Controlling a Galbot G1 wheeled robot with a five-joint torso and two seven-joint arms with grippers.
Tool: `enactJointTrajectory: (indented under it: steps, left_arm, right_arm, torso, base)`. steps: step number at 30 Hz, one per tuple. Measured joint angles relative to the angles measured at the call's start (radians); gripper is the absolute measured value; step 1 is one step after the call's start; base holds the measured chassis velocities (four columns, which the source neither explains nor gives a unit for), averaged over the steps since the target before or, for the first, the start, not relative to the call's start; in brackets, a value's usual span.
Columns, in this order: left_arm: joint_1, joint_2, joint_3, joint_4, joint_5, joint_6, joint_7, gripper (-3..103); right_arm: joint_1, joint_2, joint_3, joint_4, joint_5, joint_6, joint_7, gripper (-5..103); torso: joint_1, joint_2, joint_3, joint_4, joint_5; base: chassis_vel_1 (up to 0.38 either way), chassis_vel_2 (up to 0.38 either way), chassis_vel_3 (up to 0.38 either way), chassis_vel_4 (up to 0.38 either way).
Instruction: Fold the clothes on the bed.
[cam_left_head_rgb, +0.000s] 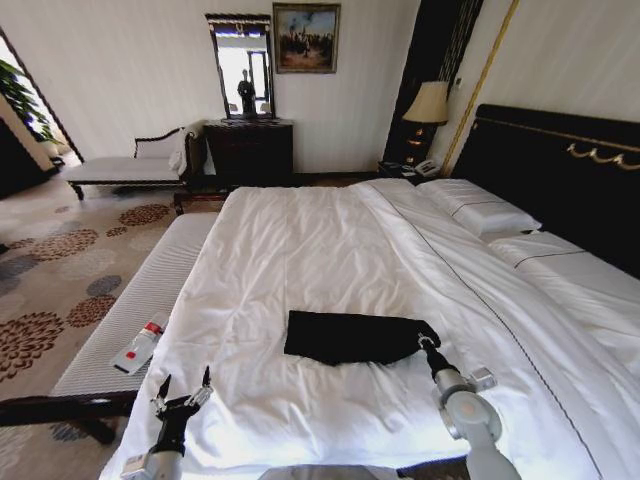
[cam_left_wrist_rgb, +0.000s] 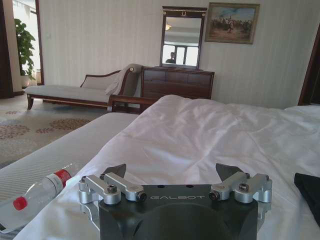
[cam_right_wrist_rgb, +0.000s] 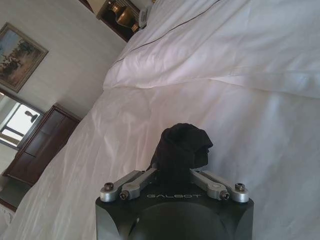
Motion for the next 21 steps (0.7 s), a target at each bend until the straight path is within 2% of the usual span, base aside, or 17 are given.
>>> enactJointTrajectory:
  steps: [2,4,6,12,19,21]
  left_arm:
    - [0.0,0.0,0.0,0.0,0.0,0.0,0.0,100]
    - [0.0,0.0,0.0,0.0,0.0,0.0,0.0,100]
    - [0.0,0.0,0.0,0.0,0.0,0.0,0.0,100]
    - [0.0,0.0,0.0,0.0,0.0,0.0,0.0,100]
    - [0.0,0.0,0.0,0.0,0.0,0.0,0.0,100]
    - [0.0,0.0,0.0,0.0,0.0,0.0,0.0,100]
  right_arm:
    - [0.001,0.0,-0.023,0.008,-0.053,0.008,-0.002,3]
    - [0.001,0.0,-0.03,0.013,-0.066,0.01,-0.002,3]
    - [0.003,0.001,-0.066,0.04,-0.132,0.019,-0.002,3]
    - [0.008,0.003,-0.147,0.112,-0.225,0.02,0.003,3]
    - [0.035,0.01,-0.209,0.142,-0.275,0.02,0.002,3]
    - [0.038,0.006,-0.254,0.136,-0.345,0.033,-0.016,3]
  torso:
    - [0.0,0.0,0.0,-0.0001,-0.0001]
    - [0.0,0.0,0.0,-0.0001,-0.0002]
    - [0.0,0.0,0.0,0.0,-0.0002]
    - [0.0,0.0,0.0,0.0,-0.0003]
    - [0.0,0.0,0.0,0.0002,-0.0004]
    - [0.0,0.0,0.0,0.0001,-0.0004]
  base:
    - [0.0,0.0,0.0,0.0]
    - [0.0,0.0,0.0,0.0]
    - [0.0,0.0,0.0,0.0]
    - [0.0,0.0,0.0,0.0]
    - [0.0,0.0,0.0,0.0]
    - [0.0,0.0,0.0,0.0]
